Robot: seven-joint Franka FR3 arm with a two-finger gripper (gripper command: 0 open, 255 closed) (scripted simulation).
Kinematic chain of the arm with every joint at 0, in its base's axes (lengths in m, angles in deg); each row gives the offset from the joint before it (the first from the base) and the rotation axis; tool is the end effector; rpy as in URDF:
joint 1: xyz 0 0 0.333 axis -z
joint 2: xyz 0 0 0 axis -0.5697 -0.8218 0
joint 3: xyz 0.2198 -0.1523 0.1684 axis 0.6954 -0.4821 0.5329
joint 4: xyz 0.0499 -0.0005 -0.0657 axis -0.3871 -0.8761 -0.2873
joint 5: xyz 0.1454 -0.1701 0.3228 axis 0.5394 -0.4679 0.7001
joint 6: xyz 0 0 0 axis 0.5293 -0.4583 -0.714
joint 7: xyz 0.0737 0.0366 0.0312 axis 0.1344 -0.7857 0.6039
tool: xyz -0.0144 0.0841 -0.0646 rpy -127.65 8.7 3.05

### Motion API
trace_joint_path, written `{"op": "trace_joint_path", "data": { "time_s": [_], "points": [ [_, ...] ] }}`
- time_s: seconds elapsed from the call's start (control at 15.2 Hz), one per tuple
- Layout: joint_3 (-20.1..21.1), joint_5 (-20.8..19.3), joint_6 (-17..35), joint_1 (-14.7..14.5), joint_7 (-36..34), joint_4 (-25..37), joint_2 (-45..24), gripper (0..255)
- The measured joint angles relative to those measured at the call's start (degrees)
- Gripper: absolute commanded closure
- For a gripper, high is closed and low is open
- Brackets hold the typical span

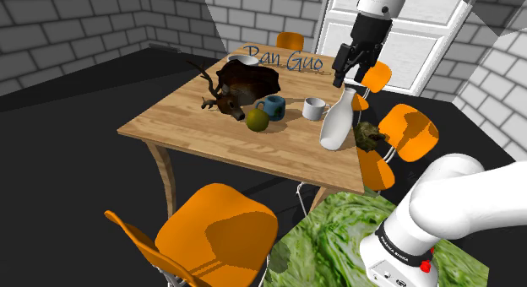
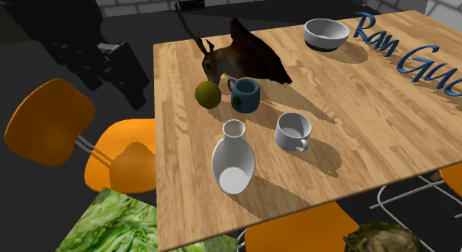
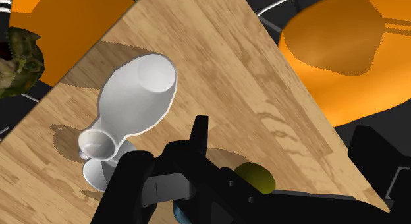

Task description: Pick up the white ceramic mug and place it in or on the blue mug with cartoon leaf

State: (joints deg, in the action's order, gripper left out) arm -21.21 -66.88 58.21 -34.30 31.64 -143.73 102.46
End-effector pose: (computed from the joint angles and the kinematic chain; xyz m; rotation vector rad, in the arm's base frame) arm 0.3064 -0.0133 0.6225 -3.1261 0.1948 -0.0720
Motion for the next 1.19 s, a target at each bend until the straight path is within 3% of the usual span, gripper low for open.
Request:
{"op": "trace_joint_path", "data": {
  "time_s": [0.2,0.59,1.19],
  "points": [
    [-0.7,-0.6,1.7,0.3,0.8,-0.4,-1.3,0],
    [-4.7,-3.2,11.4,1.6,4.7,-3.1,-7.7,0],
    [-10.6,-4.8,25.1,3.1,10.6,-1.0,-22.7,0]
  ]
}}
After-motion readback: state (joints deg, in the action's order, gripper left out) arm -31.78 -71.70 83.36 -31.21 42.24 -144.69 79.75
